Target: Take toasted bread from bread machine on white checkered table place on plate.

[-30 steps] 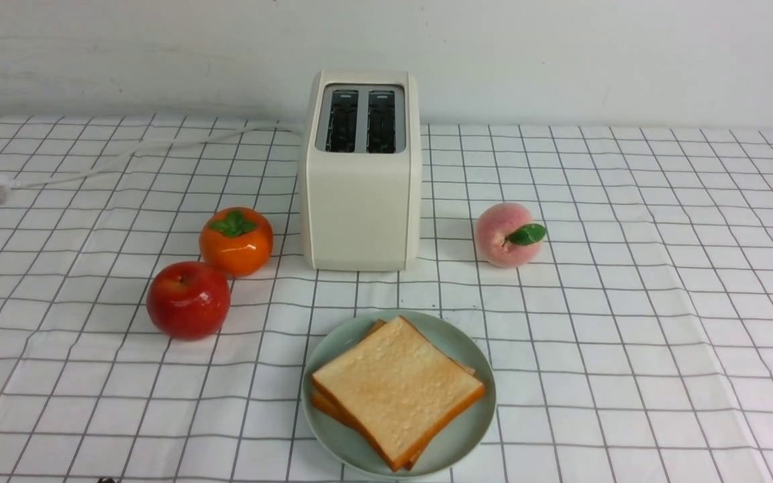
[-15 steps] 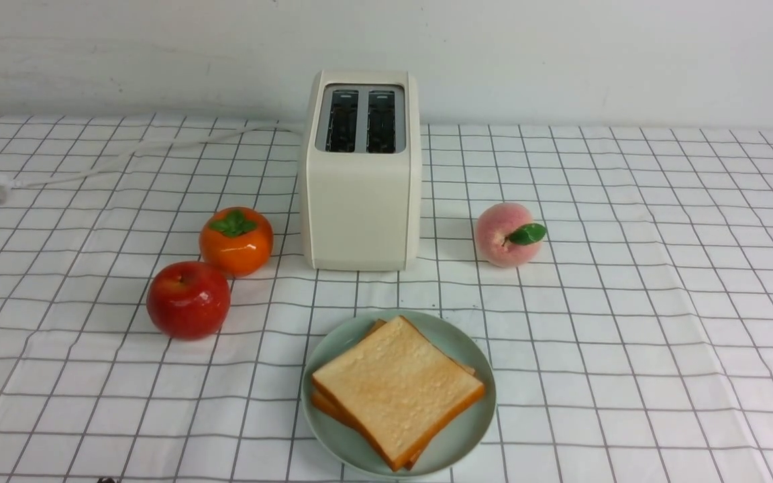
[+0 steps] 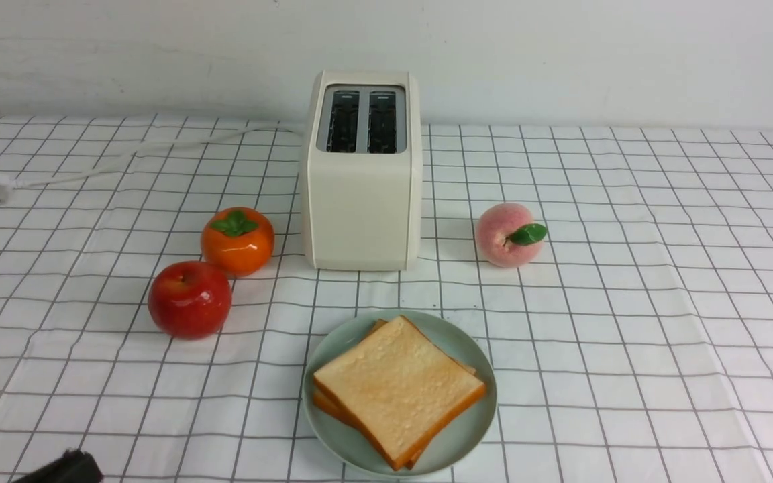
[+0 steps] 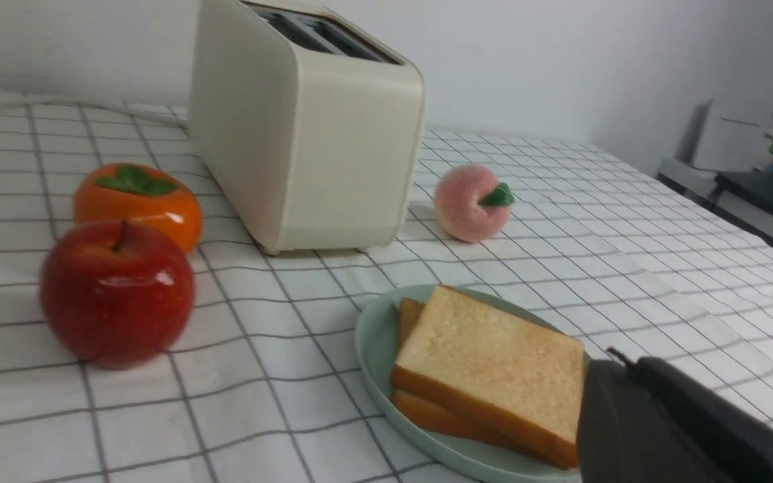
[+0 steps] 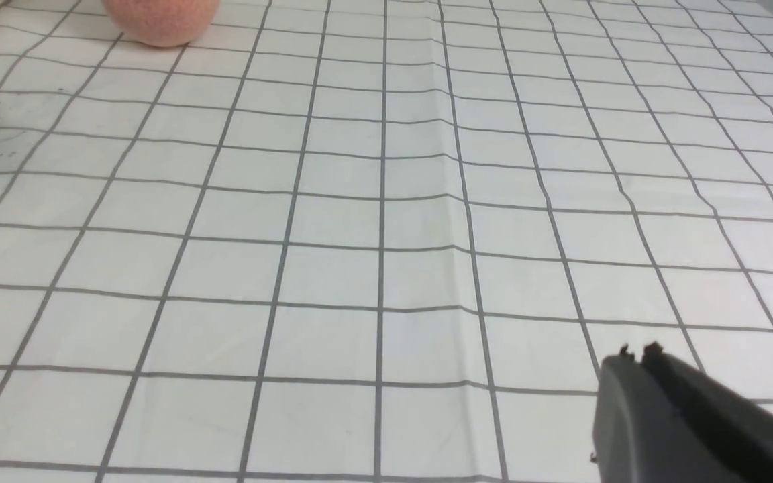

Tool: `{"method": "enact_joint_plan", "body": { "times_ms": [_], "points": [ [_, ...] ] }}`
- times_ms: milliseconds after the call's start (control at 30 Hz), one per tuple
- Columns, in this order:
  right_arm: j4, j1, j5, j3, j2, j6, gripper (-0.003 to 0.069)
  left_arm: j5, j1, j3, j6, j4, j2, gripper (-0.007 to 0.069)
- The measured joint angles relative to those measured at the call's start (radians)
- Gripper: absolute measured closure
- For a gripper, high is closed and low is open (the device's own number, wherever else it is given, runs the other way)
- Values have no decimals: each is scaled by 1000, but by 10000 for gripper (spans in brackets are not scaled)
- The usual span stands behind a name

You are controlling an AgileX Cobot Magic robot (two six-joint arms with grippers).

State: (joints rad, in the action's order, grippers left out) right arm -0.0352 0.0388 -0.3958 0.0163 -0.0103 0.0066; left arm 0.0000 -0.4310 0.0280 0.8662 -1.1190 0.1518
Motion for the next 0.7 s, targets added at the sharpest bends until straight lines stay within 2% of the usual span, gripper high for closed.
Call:
{"method": "enact_joint_plan", "body": {
  "times_ms": [67,100,133,167,267,300,333,367,500,700],
  "points": [
    [-1,0,0,0,0,0,652,-46,24,0,-153,186,0,637],
    [-1,0,0,0,0,0,652,-51,28,0,-185,205,0,637],
    [-1,0,0,0,0,0,651,-61,85,0,-319,381,0,637],
    [-1,0,0,0,0,0,651,-61,93,0,-352,400,0,637],
    [-1,0,0,0,0,0,646,-27,253,0,-622,680,0,637],
    [-1,0,0,0,0,0,646,-17,272,0,-655,726,0,637],
    [-1,0,0,0,0,0,645,45,341,0,-792,843,-10,637],
    [-1,0,0,0,0,0,643,87,373,0,-856,911,-24,637],
    [-1,0,0,0,0,0,638,194,419,-30,-1007,1075,-113,637],
    [-1,0,-1,0,0,0,633,386,420,-58,-1083,1119,-162,637]
  ]
}}
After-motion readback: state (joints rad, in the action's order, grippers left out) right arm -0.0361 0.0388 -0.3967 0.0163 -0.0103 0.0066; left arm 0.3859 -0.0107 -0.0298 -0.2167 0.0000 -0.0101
